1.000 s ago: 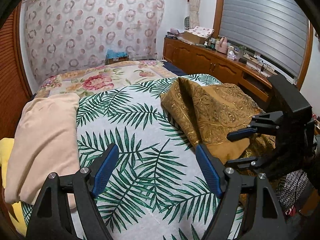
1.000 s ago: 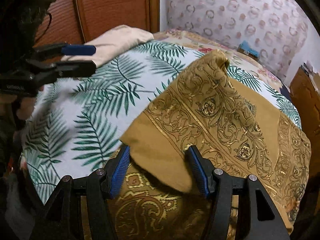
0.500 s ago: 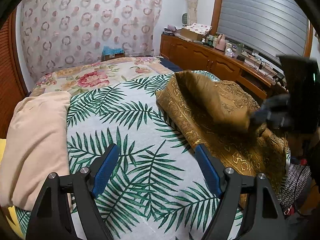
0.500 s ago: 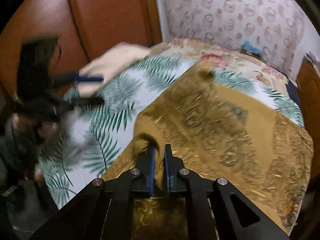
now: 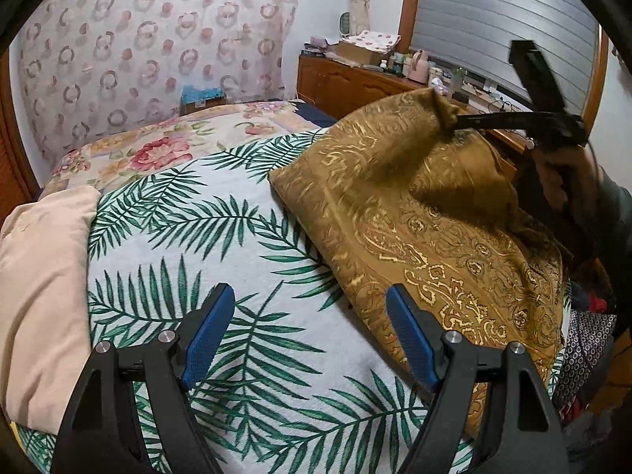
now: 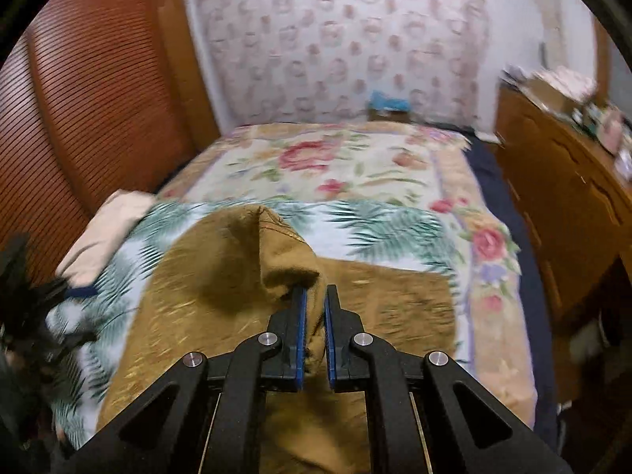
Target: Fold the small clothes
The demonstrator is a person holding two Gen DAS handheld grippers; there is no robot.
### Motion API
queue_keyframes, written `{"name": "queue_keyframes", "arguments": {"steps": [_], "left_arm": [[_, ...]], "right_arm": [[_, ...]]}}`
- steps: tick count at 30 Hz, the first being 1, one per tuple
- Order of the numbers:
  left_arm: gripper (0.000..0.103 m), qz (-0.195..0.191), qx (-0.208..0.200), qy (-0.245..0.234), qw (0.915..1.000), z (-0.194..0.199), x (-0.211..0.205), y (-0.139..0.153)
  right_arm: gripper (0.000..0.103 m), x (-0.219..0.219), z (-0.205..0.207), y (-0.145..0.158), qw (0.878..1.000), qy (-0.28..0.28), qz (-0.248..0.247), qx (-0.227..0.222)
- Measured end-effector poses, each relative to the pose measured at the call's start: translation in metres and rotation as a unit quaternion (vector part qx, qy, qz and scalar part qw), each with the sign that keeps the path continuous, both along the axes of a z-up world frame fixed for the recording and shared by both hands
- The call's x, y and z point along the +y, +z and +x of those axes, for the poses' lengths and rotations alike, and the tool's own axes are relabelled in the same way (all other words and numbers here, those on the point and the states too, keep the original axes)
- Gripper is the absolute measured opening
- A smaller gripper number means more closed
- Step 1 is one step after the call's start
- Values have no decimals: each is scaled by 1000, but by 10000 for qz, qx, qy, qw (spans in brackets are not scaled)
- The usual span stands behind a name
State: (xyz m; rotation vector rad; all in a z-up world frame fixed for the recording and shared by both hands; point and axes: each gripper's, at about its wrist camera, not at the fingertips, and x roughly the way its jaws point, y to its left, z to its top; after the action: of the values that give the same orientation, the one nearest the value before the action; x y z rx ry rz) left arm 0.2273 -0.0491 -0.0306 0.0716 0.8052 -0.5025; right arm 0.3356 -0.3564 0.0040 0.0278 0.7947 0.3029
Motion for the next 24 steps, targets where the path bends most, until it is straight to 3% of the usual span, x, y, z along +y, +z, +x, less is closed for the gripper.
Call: {"name": "queue_keyframes", "arguments": {"steps": [4,10,12,13,16,24], "left_arm": [[80,36,44,-17,10000,-1,-4,-1],[80,61,88,-42,9999,-6,-8,-2],[80,46,92,-53,9999,-7,-10,-2],[80,38,97,-56,9999,-8,-11,-1],[80,25,109,-67,9999,-12,-14,-1],[80,-45,72,-140,9999,-28,-22,2]], "right_arm": [[8,-1,12,-9,9990,-235,-371,-6],[8,13,26,-13,9985,-354,-368,177],[18,20,22,-8,9982,-337,-472,173],[27,20,19,-4,9976,-370,-568,142],[43,18,-2,7,9964,-452,-711,-18],[44,17,-79,7,9976,-357,-588,-49]]}}
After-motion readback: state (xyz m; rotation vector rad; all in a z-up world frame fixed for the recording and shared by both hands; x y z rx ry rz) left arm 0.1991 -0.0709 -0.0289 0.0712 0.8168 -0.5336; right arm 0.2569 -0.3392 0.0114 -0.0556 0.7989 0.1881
